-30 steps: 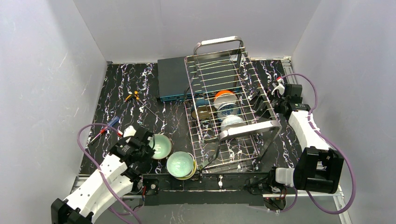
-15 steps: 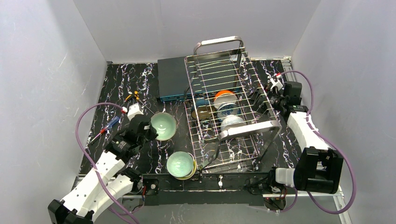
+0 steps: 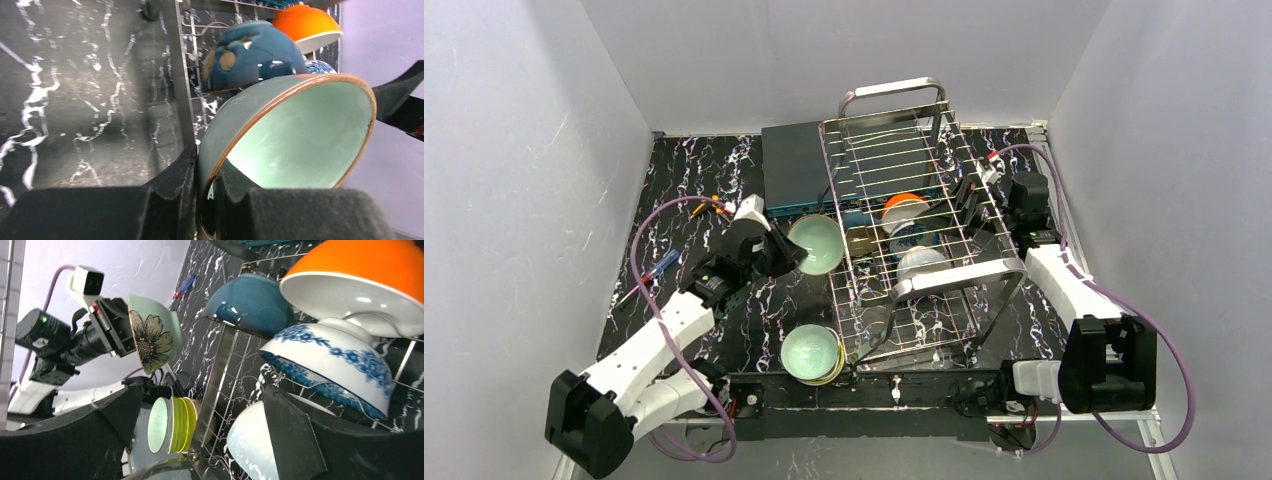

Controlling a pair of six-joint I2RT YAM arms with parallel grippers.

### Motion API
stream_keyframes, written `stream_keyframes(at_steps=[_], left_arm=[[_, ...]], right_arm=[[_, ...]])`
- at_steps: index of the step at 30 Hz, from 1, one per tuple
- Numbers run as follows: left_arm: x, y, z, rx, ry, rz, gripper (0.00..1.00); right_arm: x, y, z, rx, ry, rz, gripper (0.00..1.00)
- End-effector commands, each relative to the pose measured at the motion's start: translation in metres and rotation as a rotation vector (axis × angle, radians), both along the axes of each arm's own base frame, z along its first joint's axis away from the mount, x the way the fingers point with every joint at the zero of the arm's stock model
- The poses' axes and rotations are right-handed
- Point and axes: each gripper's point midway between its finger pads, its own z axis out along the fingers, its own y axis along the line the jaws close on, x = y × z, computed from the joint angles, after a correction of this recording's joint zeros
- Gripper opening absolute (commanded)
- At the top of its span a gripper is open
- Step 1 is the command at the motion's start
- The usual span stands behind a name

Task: Load the bowls into the dish rack
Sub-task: Adjust the bowl.

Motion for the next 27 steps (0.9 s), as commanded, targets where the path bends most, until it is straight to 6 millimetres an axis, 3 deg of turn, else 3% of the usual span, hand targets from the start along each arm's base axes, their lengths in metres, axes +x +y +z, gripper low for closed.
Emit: stream_keyframes(at_steps=[1, 15, 27], left_arm=[[0.010, -0.043, 0.064, -0.188, -0.110, -0.104, 0.00], [-0.005, -0.116, 0.072, -0.213, -0.096, -0.246, 0.00], [-0.001, -0.145, 0.086, -0.248, -0.144, -0.298, 0.00]], right_arm=[[-0.007, 0.016, 0.014, 0.056, -0.075, 0.087, 0.99], [-0.031, 0.038, 0.015, 0.081, -0.105, 0.202, 0.99], [-0.046, 0.043, 0.020, 0.109, -0.101, 0.248, 0.99]])
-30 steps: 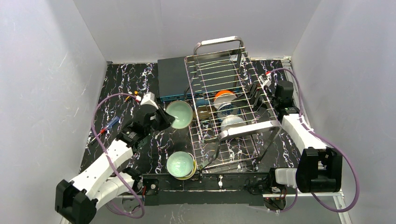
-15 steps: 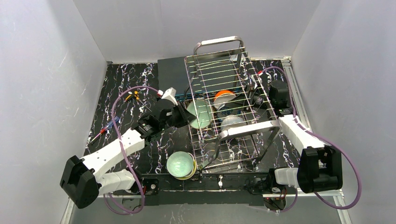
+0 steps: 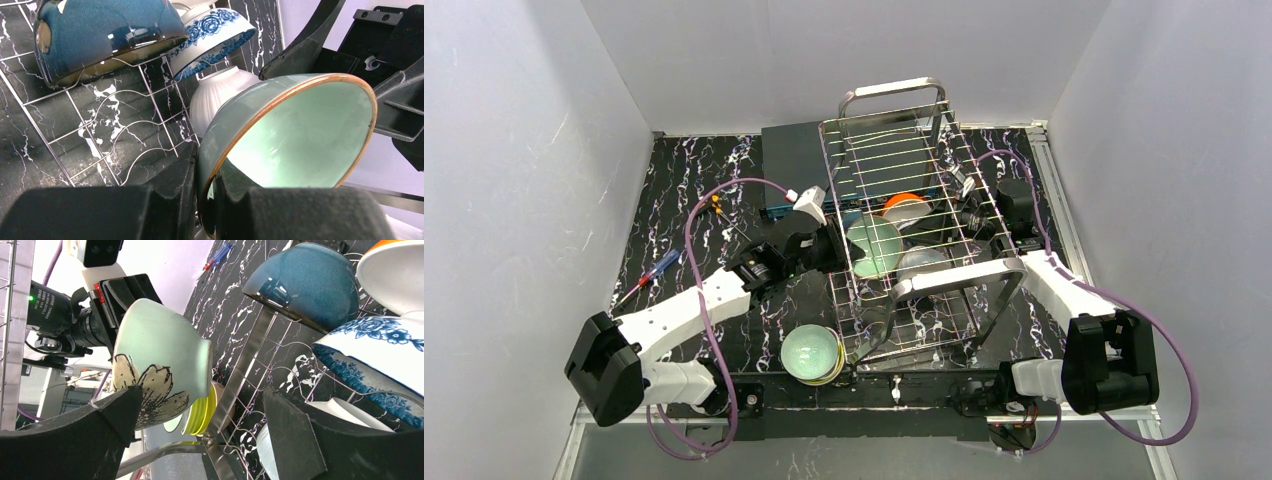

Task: Load the bowls into the dish rack
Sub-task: Adjust the bowl.

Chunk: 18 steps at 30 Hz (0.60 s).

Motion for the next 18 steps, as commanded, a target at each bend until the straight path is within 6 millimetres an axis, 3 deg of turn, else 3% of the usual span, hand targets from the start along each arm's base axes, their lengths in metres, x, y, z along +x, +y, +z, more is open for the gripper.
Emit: stream_keyframes(at_steps=[1, 6, 14, 18], left_arm=[[0.015, -0.021, 0.061, -0.144, -0.128, -0.005, 0.00], [0.025, -0.019, 0.057, -0.116, -0.145, 0.038, 0.00], [0.037, 0.004, 0.054, -0.082, -0.180, 0.171, 0.00], [0.034, -0.005, 0.065, -0.099, -0.194, 0.119, 0.00]], right_arm=[[-0.010, 0.005, 0.017, 0.030, -0.076, 0.050, 0.99], [-0.015, 0.005, 0.022, 0.040, -0.090, 0.062, 0.99], [-0.020, 0.005, 0.031, 0.047, -0.118, 0.072, 0.99], [-0.020, 0.006, 0.026, 0.043, -0.110, 0.076, 0.99]])
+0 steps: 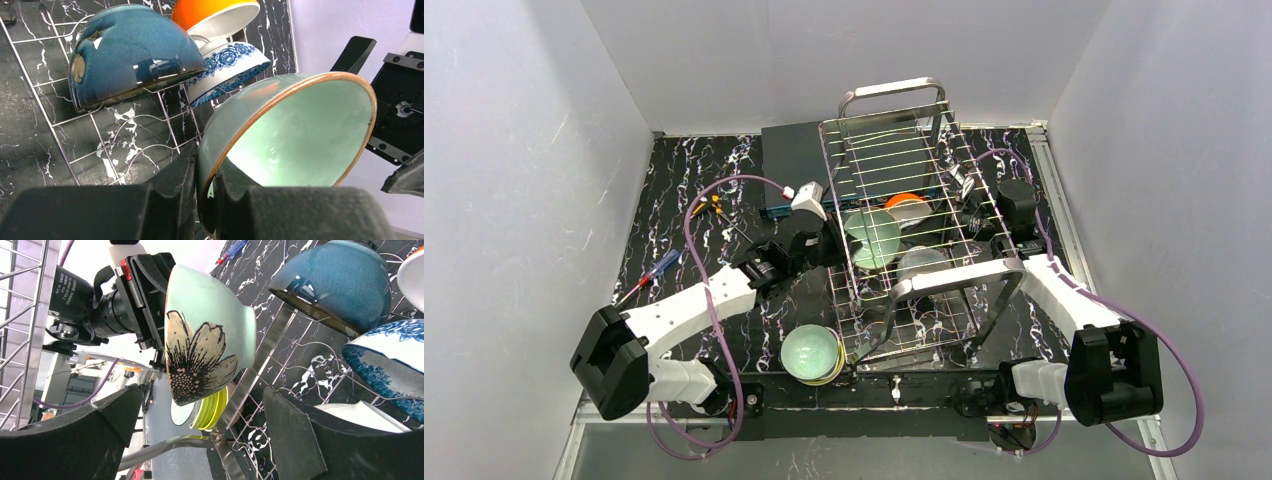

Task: Load the bowls into the dish rack
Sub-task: Adjust the bowl.

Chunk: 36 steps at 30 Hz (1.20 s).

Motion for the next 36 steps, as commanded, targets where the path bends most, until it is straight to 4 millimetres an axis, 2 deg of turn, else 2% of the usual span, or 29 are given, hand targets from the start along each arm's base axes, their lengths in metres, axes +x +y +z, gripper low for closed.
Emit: stream_keyframes(at_steps=[1, 6, 10, 13, 17, 19, 21, 25, 26, 28, 30, 31, 32, 33, 36], left_arm=[[0.008, -0.015, 0.068, -0.136, -0.138, -0.023, 0.00], [-0.003, -0.041, 0.079, -0.167, -0.146, -0.136, 0.00], [-0.008, -0.053, 0.090, -0.189, -0.188, -0.175, 0.00], [-0.010, -0.057, 0.093, -0.189, -0.211, -0.194, 0.00], [-0.010, -0.055, 0.085, -0.165, -0.215, -0.182, 0.00], [-0.009, -0.053, 0.080, -0.154, -0.211, -0.171, 0.00], [-0.008, -0.053, 0.077, -0.147, -0.207, -0.166, 0.00], [-0.006, -0.049, 0.071, -0.129, -0.210, -0.148, 0.00], [-0.006, -0.048, 0.071, -0.124, -0.214, -0.144, 0.00], [-0.006, -0.045, 0.070, -0.116, -0.223, -0.141, 0.00], [-0.007, -0.043, 0.071, -0.109, -0.233, -0.143, 0.08], [-0.008, -0.042, 0.071, -0.107, -0.236, -0.144, 0.19], [-0.008, -0.041, 0.071, -0.104, -0.242, -0.144, 0.35], [-0.009, -0.039, 0.072, -0.101, -0.248, -0.147, 0.45], [-0.014, -0.034, 0.072, -0.094, -0.265, -0.158, 0.64]], right_arm=[[-0.006, 0.003, 0.009, 0.016, -0.068, 0.038, 0.99], [-0.007, 0.009, 0.006, 0.014, -0.069, 0.050, 0.99], [-0.007, 0.013, 0.003, 0.010, -0.061, 0.060, 0.99], [-0.008, 0.015, 0.003, 0.010, -0.061, 0.063, 0.99], [-0.008, 0.016, 0.008, 0.014, -0.071, 0.065, 0.99], [-0.009, 0.016, 0.009, 0.015, -0.074, 0.069, 0.94], [-0.010, 0.016, 0.010, 0.016, -0.074, 0.070, 0.82], [-0.011, 0.016, 0.008, 0.011, -0.067, 0.067, 0.49], [-0.011, 0.015, 0.009, 0.009, -0.068, 0.067, 0.37], [-0.012, 0.015, 0.007, -0.003, -0.069, 0.066, 0.22], [-0.012, 0.014, 0.006, -0.022, -0.076, 0.066, 0.06], [-0.011, 0.014, 0.006, -0.031, -0.084, 0.068, 0.01], [-0.012, 0.013, 0.005, -0.042, -0.089, 0.072, 0.01], [-0.012, 0.013, 0.004, -0.051, -0.092, 0.075, 0.01], [-0.014, 0.011, 0.002, -0.072, -0.107, 0.089, 0.01]])
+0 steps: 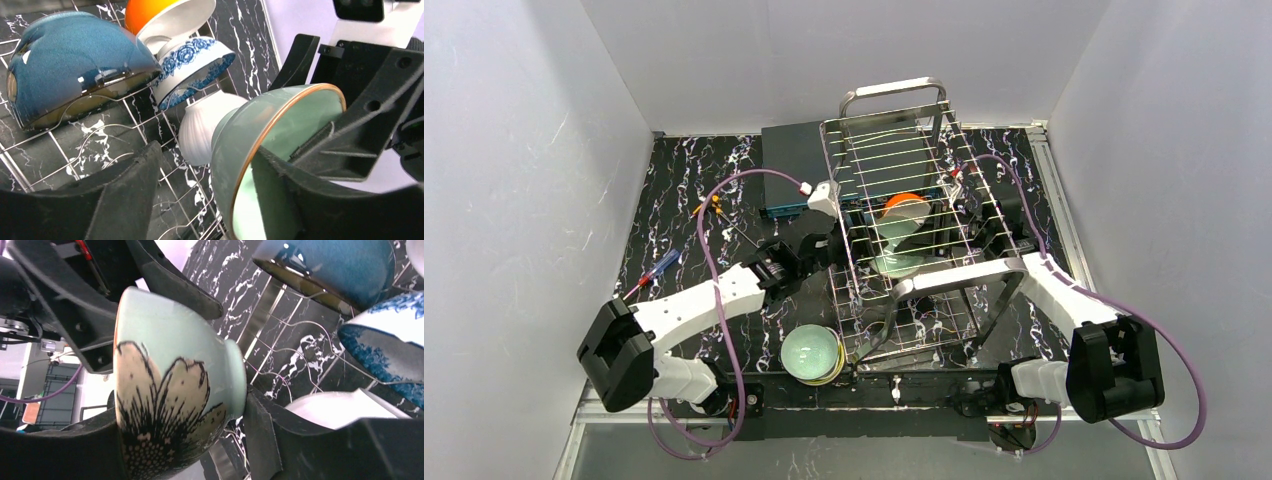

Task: Load the bowls into the dish rack
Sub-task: Adjust the bowl.

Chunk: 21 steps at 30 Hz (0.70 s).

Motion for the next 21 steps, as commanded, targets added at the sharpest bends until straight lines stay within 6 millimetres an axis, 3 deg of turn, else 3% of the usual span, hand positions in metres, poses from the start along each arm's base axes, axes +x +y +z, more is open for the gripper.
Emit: stream_keyframes(at_steps=[1, 4, 6, 11, 21], left_arm=[[-0.009, 0.001, 0.055, -0.080, -0.188, -0.060, 0.69], [-0.018, 0.007, 0.053, -0.072, -0.205, -0.091, 0.82], [-0.027, 0.008, 0.050, -0.070, -0.205, -0.132, 0.85], [-0.053, 0.002, 0.037, -0.093, -0.157, -0.264, 0.84], [-0.074, -0.019, 0.038, -0.145, -0.074, -0.409, 0.77]], right_arm=[[-0.006, -0.001, 0.025, 0.000, -0.108, 0.064, 0.01], [-0.010, -0.002, 0.022, -0.012, -0.122, 0.078, 0.01], [-0.014, -0.003, 0.021, -0.015, -0.137, 0.092, 0.01], [-0.019, -0.005, 0.021, -0.020, -0.157, 0.105, 0.01], [-0.021, -0.006, 0.026, -0.025, -0.173, 0.099, 0.01]])
